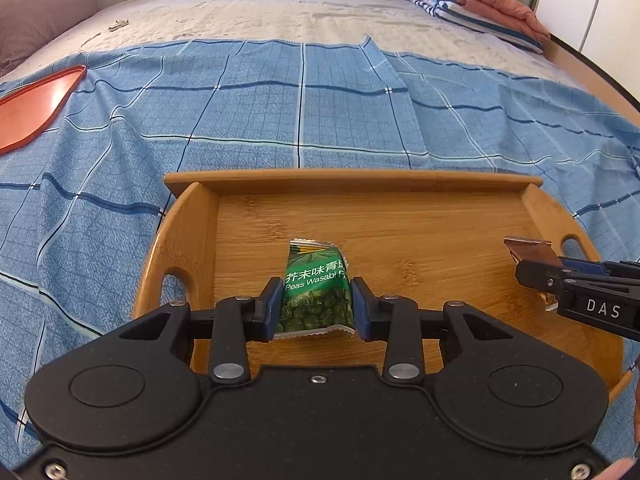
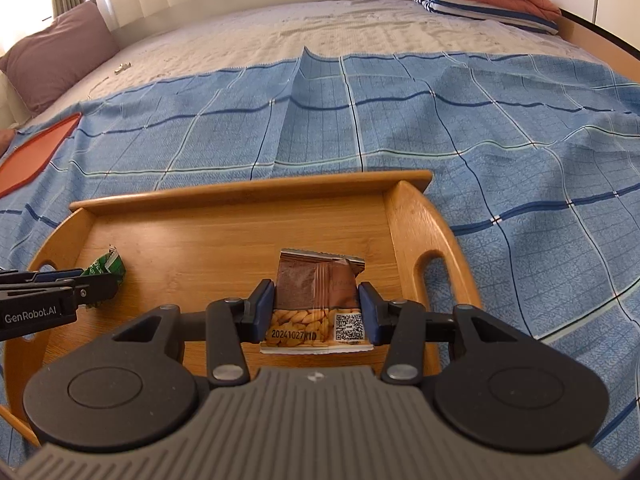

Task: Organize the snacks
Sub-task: 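Carry both packets onto the wooden tray and open both tools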

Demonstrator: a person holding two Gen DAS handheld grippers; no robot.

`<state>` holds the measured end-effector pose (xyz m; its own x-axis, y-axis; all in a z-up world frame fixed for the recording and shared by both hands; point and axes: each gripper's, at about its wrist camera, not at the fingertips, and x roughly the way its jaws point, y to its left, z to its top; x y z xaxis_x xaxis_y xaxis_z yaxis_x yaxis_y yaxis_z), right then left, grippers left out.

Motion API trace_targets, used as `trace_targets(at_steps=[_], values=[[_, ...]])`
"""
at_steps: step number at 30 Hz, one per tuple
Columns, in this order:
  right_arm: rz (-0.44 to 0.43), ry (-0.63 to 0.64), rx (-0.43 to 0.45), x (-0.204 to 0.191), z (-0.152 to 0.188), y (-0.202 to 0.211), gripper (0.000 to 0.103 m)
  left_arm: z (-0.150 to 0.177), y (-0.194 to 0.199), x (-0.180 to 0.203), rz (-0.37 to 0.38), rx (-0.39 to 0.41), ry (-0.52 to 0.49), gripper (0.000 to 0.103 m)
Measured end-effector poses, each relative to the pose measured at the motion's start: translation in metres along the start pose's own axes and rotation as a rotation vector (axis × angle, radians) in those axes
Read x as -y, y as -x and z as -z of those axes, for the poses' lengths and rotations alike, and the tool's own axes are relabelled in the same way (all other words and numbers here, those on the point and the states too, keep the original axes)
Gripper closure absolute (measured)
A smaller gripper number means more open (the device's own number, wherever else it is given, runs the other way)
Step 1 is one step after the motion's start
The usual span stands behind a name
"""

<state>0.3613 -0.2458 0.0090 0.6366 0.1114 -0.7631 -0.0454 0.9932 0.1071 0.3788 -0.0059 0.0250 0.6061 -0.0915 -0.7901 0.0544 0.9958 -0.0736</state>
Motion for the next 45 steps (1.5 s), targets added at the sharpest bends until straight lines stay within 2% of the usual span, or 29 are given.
trace_targets(at_steps=[21, 28, 30, 33, 35, 41, 43, 45], values=[[0.002, 0.02, 0.001, -0.002, 0.008, -0.005, 0.053, 0.006, -0.004, 0.009, -0.032, 0.024, -0.049, 0.066], [0.001, 0.018, 0.012, -0.001, 0.009, -0.006, 0.047, 0.007, -0.005, 0.012, -0.045, 0.032, -0.068, 0.064], [0.003, 0.016, 0.013, -0.001, 0.01, -0.006, 0.04, 0.007, -0.005, 0.012, -0.044, 0.03, -0.068, 0.052], [0.002, 0.016, 0.015, -0.001, 0.01, -0.005, 0.037, 0.008, -0.005, 0.012, -0.052, 0.03, -0.068, 0.035], [-0.002, 0.012, 0.015, 0.0, 0.011, -0.005, 0.034, 0.009, -0.004, 0.013, -0.063, 0.041, -0.078, 0.027], [-0.011, 0.014, 0.028, 0.002, 0.014, 0.003, 0.025, 0.014, 0.008, 0.018, -0.082, 0.071, -0.138, 0.017], [-0.011, 0.01, 0.037, 0.002, 0.015, 0.008, 0.019, 0.016, 0.013, 0.019, -0.083, 0.08, -0.143, 0.016], [-0.012, 0.006, 0.045, 0.002, 0.017, 0.013, 0.017, 0.018, 0.019, 0.019, -0.078, 0.078, -0.14, 0.015]])
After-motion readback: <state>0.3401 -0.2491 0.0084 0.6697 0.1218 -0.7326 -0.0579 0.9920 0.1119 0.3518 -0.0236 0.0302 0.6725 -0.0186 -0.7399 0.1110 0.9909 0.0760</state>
